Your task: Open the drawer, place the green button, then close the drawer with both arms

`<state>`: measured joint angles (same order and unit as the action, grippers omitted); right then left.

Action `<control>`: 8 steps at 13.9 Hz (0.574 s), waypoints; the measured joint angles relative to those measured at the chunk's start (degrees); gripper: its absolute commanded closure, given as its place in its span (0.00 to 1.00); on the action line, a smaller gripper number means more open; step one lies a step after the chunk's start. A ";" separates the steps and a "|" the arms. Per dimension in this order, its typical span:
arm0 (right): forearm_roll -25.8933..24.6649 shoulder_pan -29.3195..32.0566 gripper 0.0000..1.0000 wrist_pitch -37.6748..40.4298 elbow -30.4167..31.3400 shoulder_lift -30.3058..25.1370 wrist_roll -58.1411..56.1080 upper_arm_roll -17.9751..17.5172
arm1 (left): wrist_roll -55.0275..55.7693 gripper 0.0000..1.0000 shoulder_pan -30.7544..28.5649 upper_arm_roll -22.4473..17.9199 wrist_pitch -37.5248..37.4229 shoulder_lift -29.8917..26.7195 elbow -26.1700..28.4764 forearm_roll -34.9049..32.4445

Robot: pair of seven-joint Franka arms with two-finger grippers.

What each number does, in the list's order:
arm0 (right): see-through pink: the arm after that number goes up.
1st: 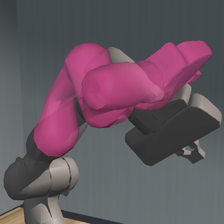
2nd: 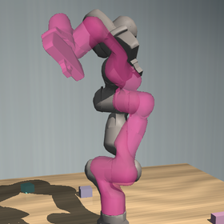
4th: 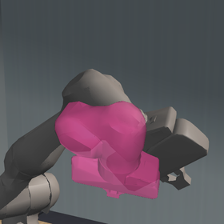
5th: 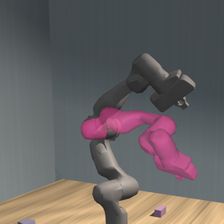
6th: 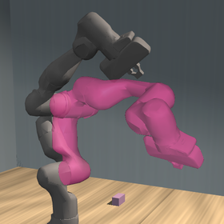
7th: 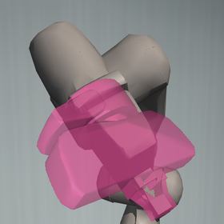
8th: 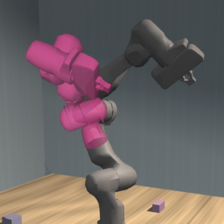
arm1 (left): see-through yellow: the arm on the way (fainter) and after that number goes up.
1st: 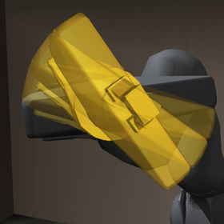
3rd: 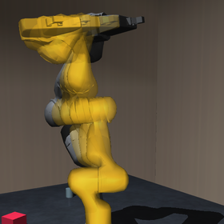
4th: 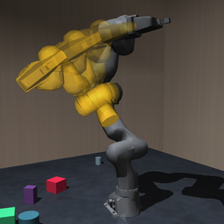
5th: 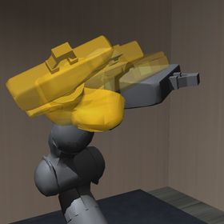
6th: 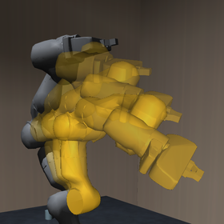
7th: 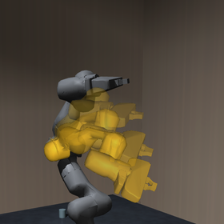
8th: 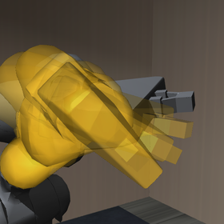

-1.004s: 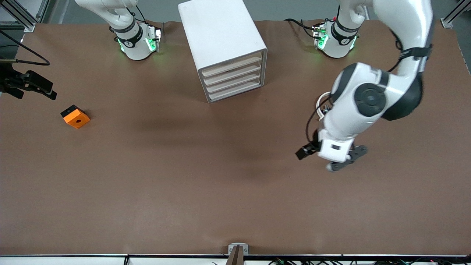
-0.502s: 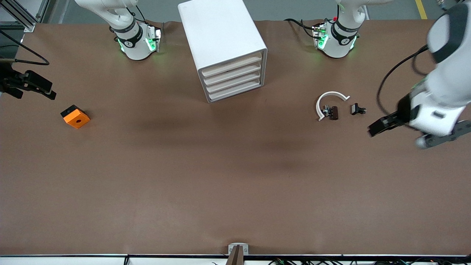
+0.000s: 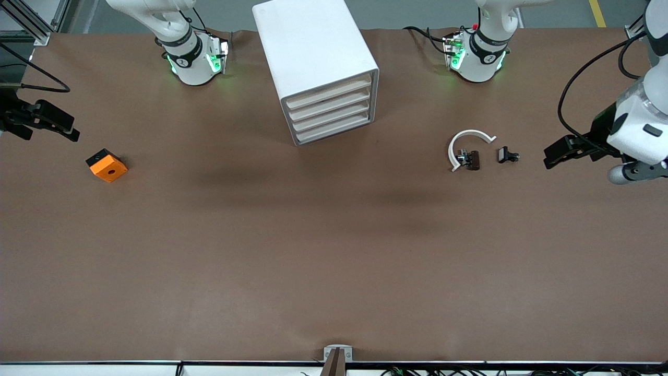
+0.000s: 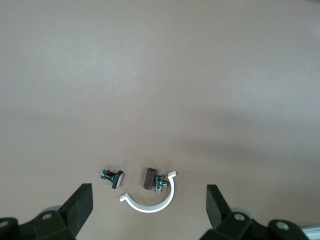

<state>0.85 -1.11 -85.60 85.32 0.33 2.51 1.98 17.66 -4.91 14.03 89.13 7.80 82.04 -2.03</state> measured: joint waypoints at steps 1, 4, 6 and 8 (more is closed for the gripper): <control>0.00 0.00 0.00 -0.01 0.00 0.00 0.00 0.00 | -0.07 0.00 0.10 0.21 -0.07 0.00 0.00 0.05; 0.00 0.00 0.00 -0.01 0.00 0.00 0.00 -0.01 | -0.35 0.00 0.19 0.33 -0.16 0.00 0.00 0.10; 0.00 0.00 0.00 -0.02 0.00 0.00 0.00 -0.02 | -0.44 0.00 0.14 0.33 -0.95 0.00 0.00 0.10; 0.00 0.00 0.00 -0.02 0.00 0.00 0.00 -0.02 | -0.51 0.00 0.14 0.33 -1.70 -0.03 -0.03 0.10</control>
<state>0.85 -1.11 -85.61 85.32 0.33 2.51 1.97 17.15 -4.77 14.36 87.43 7.77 82.01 -1.94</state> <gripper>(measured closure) 0.000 0.000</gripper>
